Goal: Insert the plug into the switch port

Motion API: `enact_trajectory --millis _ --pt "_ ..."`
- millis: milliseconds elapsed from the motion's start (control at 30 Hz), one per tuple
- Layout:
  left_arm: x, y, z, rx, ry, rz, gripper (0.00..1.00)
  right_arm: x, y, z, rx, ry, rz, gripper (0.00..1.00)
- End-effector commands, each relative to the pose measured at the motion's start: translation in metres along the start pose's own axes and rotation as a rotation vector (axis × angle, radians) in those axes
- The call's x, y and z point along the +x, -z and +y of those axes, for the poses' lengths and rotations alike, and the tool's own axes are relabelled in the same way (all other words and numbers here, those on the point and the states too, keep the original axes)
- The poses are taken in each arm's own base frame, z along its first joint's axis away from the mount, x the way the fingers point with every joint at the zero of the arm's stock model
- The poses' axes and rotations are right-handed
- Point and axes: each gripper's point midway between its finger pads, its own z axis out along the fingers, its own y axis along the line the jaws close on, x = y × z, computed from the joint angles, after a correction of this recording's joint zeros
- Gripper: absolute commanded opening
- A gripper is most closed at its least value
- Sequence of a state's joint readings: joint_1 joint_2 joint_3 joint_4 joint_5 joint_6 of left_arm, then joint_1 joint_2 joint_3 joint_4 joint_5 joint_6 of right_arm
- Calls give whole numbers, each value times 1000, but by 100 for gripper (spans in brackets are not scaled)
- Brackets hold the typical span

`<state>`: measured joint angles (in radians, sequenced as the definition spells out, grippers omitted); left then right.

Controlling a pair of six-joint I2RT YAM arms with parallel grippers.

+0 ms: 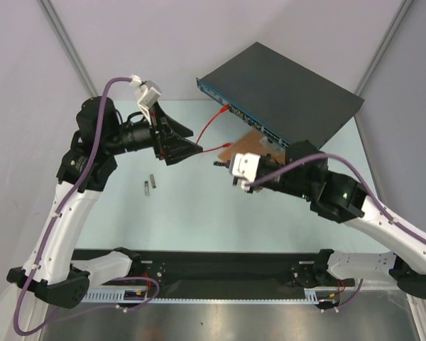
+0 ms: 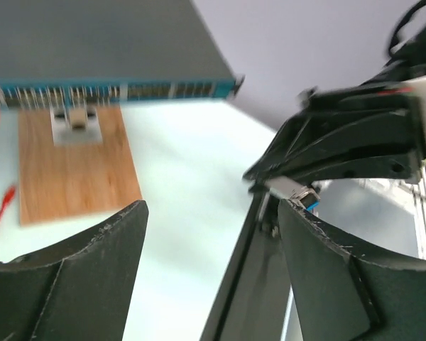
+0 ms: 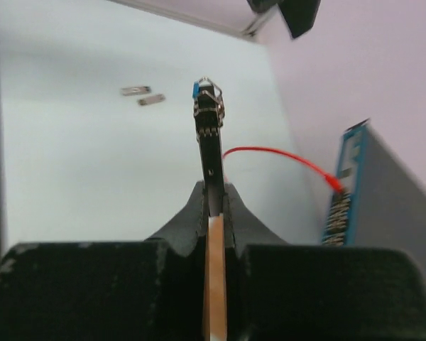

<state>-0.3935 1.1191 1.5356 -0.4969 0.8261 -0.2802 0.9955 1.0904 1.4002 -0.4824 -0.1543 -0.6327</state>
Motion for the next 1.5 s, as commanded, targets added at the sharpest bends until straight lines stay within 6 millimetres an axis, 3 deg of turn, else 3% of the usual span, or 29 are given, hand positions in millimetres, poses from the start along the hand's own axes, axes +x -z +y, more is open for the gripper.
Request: enact_trajectory --millis 0,267,500,733,867,900,967,1000,1067,1167,1200,1233,1267,1333,1367,1433,1467 --pt "40 12 -4 -4 12 179 79 18 10 -22 143 374 151 0" --pt "72 14 -17 45 -6 320 79 43 -1 -9 166 638 300 0" --pt "91 1 -10 25 -5 380 87 40 -11 -5 210 721 310 0" --pt "107 -20 0 -5 -44 452 82 33 -18 1 213 748 297 0" --pt "107 -25 1 -6 -41 454 59 30 -19 3 210 760 290 0" --pt "107 -27 0 -2 -39 449 45 31 -19 4 206 767 293 0" --pt "105 -28 -1 8 -38 440 32 31 -20 6 205 775 288 0" --pt "105 -28 -2 14 -40 438 18 30 -20 5 210 778 286 0" --pt "105 -27 -3 21 -52 429 0 32 -19 5 214 788 297 0" --pt "104 -23 -2 3 -66 414 0 36 -14 1 220 774 316 29" --pt "105 -18 -1 -8 -70 402 0 39 -12 0 217 763 328 50" --pt "104 -16 1 -19 -74 391 0 43 -7 -7 238 718 337 64" --pt "96 -13 6 -36 -96 340 0 49 1 -14 246 661 356 87" --pt "90 -9 9 -43 -112 294 0 56 7 -19 228 621 377 100" --pt "87 -7 10 -44 -123 270 0 65 13 -14 180 546 379 100" --pt "83 -2 11 -45 -168 218 0 62 27 -25 187 427 365 100" --pt "82 -1 12 -43 -204 206 0 63 31 -13 130 306 337 100"
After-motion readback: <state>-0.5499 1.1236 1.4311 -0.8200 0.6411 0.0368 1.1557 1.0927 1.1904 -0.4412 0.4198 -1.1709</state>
